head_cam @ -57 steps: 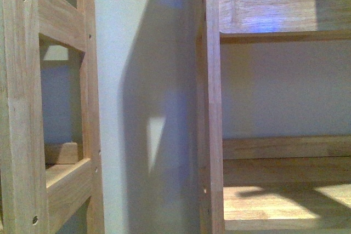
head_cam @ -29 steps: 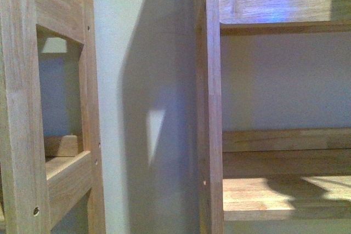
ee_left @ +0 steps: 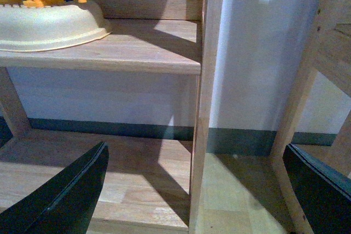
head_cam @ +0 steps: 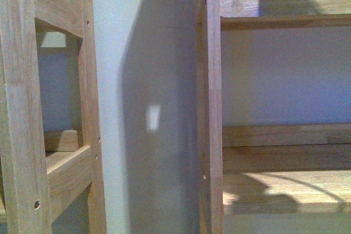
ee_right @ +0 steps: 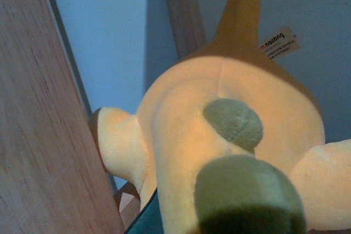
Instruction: Put away toys
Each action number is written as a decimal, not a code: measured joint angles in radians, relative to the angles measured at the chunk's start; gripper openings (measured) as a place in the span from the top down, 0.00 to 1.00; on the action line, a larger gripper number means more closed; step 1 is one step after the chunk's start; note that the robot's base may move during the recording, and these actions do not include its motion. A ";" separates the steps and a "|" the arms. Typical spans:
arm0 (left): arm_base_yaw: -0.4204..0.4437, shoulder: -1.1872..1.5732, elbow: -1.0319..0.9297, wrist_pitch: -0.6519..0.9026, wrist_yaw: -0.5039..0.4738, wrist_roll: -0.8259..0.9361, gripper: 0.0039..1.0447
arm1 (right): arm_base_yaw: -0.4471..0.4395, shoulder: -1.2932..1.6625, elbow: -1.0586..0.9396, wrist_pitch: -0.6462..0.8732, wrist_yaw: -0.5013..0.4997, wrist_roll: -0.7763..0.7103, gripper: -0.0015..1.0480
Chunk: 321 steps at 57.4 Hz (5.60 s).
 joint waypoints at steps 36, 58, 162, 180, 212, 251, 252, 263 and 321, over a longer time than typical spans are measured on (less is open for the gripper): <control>0.000 0.000 0.000 0.000 0.000 0.000 0.06 | -0.096 0.093 0.111 -0.015 -0.072 0.116 0.89; 0.000 0.000 0.000 0.000 0.000 0.000 0.06 | -0.106 0.093 0.115 -0.035 -0.065 0.115 0.83; 0.000 0.000 0.000 0.000 0.000 0.000 0.06 | -0.552 -1.218 -1.332 0.227 0.043 -0.108 0.02; 0.000 0.000 0.000 0.000 0.000 0.000 0.06 | -0.447 -1.328 -1.561 0.232 -0.160 -0.145 0.02; 0.000 0.000 0.000 0.000 0.000 0.000 0.06 | -0.269 -1.356 -1.862 0.248 0.079 -0.168 0.02; 0.000 0.000 0.000 0.000 0.000 0.000 0.06 | -0.164 -1.529 -1.986 0.087 0.165 -0.296 0.93; 0.000 0.000 0.000 0.000 0.000 0.000 0.06 | -0.164 -1.531 -1.987 0.087 0.165 -0.296 0.93; 0.000 0.000 0.000 0.000 0.000 0.000 0.06 | -0.164 -1.661 -2.009 -0.041 0.165 -0.296 0.93; 0.000 0.000 0.000 0.000 0.000 0.000 0.06 | -0.164 -1.747 -2.055 -0.054 0.165 -0.298 0.38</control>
